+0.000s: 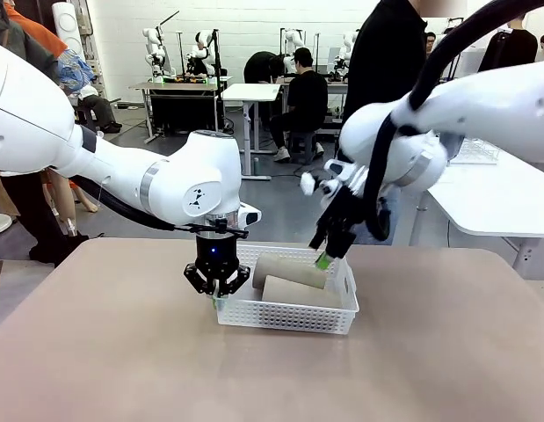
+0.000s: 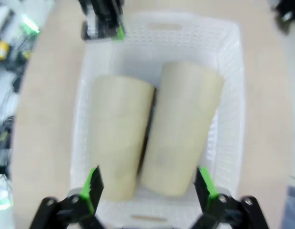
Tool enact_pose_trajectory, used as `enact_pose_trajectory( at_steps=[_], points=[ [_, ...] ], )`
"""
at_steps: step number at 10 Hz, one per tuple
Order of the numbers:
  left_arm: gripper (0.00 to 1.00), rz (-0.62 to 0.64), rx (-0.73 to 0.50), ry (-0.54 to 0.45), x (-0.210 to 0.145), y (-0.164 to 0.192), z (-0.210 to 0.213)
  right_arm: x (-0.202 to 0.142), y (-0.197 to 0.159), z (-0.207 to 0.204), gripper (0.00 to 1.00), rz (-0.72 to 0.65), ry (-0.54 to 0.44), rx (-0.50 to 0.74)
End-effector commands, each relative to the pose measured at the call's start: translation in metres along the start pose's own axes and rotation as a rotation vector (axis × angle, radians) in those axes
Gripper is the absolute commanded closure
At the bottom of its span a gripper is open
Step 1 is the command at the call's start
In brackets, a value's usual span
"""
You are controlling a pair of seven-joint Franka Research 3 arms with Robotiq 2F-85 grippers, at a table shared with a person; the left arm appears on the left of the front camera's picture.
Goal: Clean and organize the cups into the basket.
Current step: Pick up the Reusable plastic cup from the right side of the table and stack it inside the Organizing basket in the center of the table.
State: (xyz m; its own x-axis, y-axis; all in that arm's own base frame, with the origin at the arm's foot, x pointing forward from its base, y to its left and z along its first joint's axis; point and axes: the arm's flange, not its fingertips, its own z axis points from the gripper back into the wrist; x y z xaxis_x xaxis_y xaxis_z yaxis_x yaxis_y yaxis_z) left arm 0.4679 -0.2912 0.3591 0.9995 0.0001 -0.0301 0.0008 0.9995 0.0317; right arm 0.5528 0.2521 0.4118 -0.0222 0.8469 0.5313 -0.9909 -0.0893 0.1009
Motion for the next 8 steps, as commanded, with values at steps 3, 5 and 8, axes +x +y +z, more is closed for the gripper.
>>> enact_pose_trajectory(
  at_steps=[3,5,8],
  points=[
    [1.0,-0.008,0.001,-0.002,0.0,0.002,0.001,-0.115,0.093,0.12,0.0,-0.122,-0.235,-0.071],
    [1.0,-0.008,0.001,-0.002,0.0,0.002,0.001,-0.181,0.137,0.164,0.0,-0.101,-0.496,-0.009],
    [1.0,-0.008,0.001,-0.002,0.0,0.002,0.001,-0.279,0.164,0.207,0.0,0.076,-0.949,0.179]
  ],
)
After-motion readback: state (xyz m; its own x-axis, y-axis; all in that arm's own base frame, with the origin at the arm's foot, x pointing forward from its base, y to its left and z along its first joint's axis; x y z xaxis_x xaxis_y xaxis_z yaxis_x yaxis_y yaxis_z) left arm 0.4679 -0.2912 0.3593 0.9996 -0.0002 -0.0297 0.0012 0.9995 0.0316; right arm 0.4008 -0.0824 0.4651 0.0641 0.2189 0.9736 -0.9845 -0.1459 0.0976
